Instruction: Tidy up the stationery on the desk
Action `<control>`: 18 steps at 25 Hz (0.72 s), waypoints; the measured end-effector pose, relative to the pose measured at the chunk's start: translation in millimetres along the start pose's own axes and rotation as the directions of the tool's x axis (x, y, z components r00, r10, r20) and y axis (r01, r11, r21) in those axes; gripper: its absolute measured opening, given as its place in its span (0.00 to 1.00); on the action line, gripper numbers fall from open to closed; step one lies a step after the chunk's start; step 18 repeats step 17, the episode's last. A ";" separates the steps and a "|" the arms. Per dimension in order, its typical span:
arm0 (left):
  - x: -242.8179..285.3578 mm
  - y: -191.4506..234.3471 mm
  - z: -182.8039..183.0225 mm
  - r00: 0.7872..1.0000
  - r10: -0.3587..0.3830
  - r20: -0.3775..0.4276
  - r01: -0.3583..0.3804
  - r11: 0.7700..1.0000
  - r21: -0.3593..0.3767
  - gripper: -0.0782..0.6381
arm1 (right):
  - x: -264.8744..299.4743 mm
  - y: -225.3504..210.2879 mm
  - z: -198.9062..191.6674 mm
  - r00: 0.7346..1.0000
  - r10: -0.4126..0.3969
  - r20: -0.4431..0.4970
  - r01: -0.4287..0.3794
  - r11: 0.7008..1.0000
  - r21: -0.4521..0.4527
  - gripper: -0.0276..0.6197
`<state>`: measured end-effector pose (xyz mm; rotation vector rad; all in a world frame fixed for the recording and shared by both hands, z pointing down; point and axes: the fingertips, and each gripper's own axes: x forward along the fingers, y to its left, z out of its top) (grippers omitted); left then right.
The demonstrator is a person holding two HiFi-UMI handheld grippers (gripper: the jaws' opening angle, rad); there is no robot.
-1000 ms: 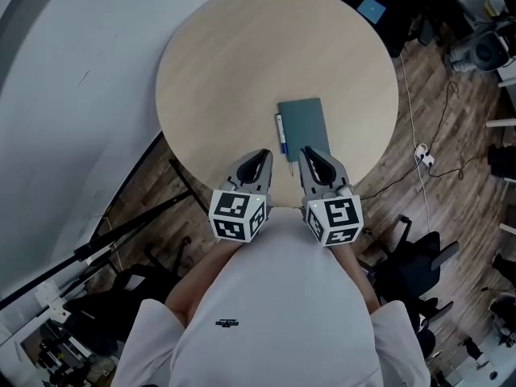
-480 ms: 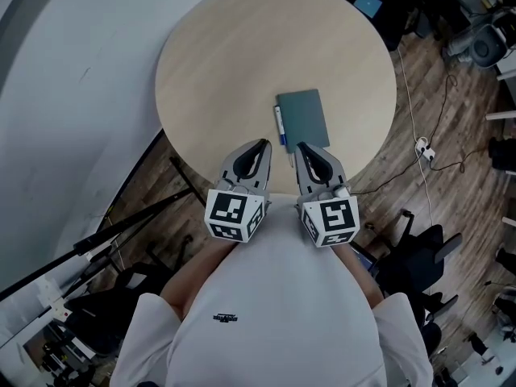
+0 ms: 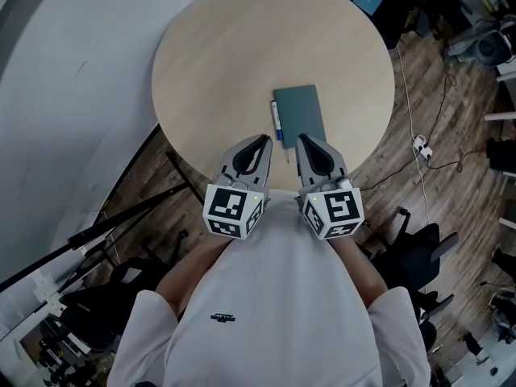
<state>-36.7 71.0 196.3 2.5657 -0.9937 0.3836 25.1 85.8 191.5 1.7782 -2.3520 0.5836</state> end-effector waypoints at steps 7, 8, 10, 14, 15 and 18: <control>8.6 -5.2 -5.3 0.999 -0.015 -0.031 0.016 0.999 0.030 0.15 | 8.4 22.5 5.6 0.985 0.170 0.010 -0.169 0.984 -0.062 0.10; 7.7 -6.8 -7.4 0.999 -0.017 -0.037 0.018 0.999 0.033 0.15 | 7.5 27.7 6.2 0.983 0.185 0.010 -0.183 0.980 -0.083 0.10; 5.7 -9.2 -11.2 0.999 -0.024 -0.044 0.026 0.999 0.031 0.15 | 7.1 34.2 3.5 0.980 0.200 0.000 -0.199 0.976 -0.089 0.10; 6.3 -9.6 -13.3 0.999 -0.019 -0.040 0.020 1.000 0.011 0.15 | 5.3 29.9 -2.2 0.983 0.185 -0.011 -0.186 0.980 -0.078 0.10; 6.7 -10.8 -14.3 0.999 -0.017 -0.039 0.018 1.000 0.007 0.15 | 2.6 28.4 -3.7 0.983 0.181 -0.012 -0.181 0.980 -0.084 0.10; 7.8 -13.8 -16.4 0.999 -0.015 -0.038 0.015 1.000 0.001 0.15 | -3.3 25.8 -6.7 0.985 0.174 -0.015 -0.175 0.980 -0.099 0.10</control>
